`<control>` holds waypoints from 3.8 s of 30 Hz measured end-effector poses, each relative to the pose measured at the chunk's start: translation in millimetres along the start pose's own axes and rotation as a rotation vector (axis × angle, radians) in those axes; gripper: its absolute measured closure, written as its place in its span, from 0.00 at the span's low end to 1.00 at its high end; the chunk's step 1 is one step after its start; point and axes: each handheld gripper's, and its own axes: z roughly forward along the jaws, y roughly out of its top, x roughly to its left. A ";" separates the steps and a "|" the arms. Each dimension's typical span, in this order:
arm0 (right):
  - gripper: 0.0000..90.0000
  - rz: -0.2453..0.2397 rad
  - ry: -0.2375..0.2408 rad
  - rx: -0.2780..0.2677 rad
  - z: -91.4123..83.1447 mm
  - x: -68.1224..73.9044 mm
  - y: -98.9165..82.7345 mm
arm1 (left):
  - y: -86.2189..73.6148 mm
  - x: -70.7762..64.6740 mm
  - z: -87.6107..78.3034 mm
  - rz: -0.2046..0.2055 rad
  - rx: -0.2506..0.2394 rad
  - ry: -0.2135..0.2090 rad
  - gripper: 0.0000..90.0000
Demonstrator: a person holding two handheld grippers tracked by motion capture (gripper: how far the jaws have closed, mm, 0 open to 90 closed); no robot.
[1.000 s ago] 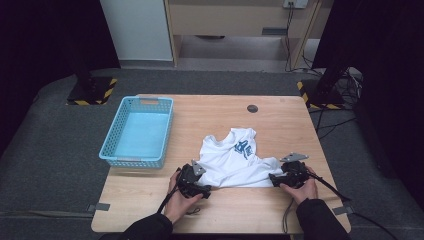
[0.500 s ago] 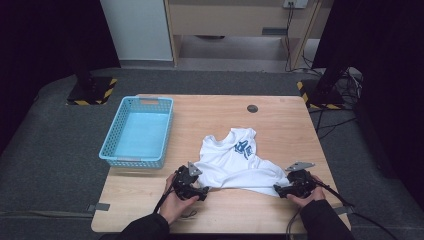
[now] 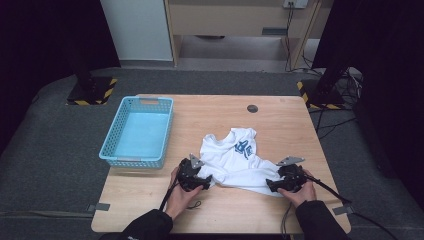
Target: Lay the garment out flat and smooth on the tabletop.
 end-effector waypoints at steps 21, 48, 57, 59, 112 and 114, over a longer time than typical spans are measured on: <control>0.12 -0.006 0.032 0.014 8.0 3.6 1.4 | 14.3 23.3 6.1 -0.053 -0.104 0.057 0.29; 0.10 -0.015 0.020 0.029 5.2 2.0 -0.8 | 8.5 3.7 6.1 0.049 0.038 0.025 0.18; 0.09 0.015 0.023 0.037 1.2 -6.6 -8.0 | 5.2 -1.4 -10.0 0.161 0.121 -0.021 0.18; 0.08 0.015 0.020 0.039 0.8 -8.5 -8.6 | 5.5 -1.9 -13.8 0.218 0.146 -0.017 0.19; 0.08 0.050 -0.018 0.040 3.5 -16.8 -5.6 | 30.2 17.9 -21.7 -0.041 -0.038 -0.067 0.37; 0.08 0.052 -0.017 0.042 3.6 -17.0 -5.5 | 25.9 12.0 -34.2 -0.074 -0.065 -0.066 0.38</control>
